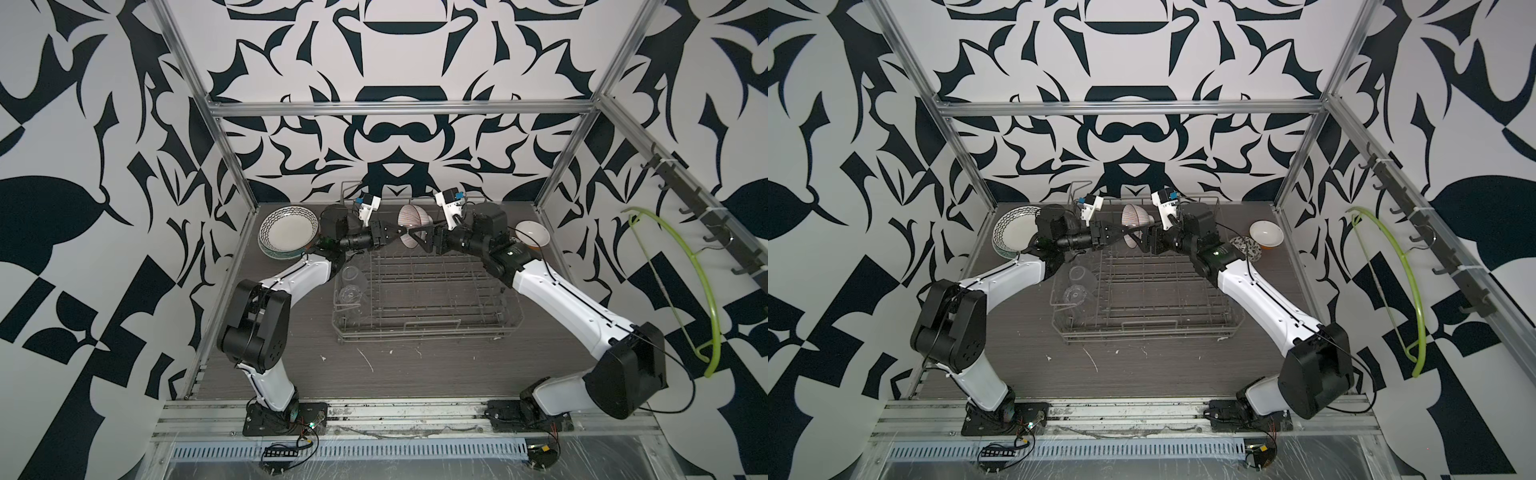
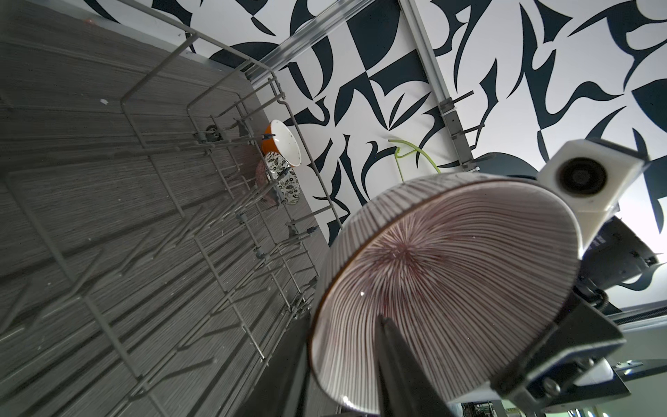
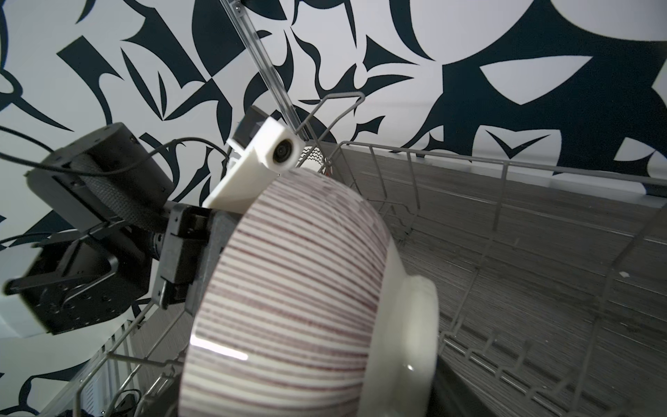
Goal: Load bowls into a dish rack
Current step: Place the bowl in the dish rack.
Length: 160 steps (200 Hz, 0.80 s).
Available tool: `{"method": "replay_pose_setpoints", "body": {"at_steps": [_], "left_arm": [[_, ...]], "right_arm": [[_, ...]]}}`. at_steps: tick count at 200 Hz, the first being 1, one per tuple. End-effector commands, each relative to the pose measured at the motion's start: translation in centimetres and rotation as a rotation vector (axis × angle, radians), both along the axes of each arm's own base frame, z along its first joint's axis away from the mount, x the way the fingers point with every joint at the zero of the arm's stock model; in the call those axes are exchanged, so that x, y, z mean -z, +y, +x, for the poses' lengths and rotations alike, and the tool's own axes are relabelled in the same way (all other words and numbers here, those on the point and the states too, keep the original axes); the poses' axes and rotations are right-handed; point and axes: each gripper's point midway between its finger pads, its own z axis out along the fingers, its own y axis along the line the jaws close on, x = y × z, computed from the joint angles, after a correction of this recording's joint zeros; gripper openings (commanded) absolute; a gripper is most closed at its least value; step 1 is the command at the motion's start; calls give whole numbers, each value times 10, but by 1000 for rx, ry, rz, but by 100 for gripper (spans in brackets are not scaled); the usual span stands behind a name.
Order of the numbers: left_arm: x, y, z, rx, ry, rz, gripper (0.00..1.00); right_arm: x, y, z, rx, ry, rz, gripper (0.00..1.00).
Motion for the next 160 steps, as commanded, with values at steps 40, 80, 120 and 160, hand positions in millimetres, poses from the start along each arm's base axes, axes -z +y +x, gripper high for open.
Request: {"method": "replay_pose_setpoints", "body": {"at_steps": [40,80,120,160], "left_arm": [[3,23,-5,-37,-2,58,35],[-16,28,-6,-61,-38,79,35],[-40,37,-10,-113,-86,127,35],[-66,64,-21,-255,-136,242,36]], "right_arm": [[8,-42,15,187,-49,-119,18],[27,-61,9,256,-15,-198,18],[34,-84,-4,323,-4,-281,17],[33,-113,-17,415,4,-386,17]]}}
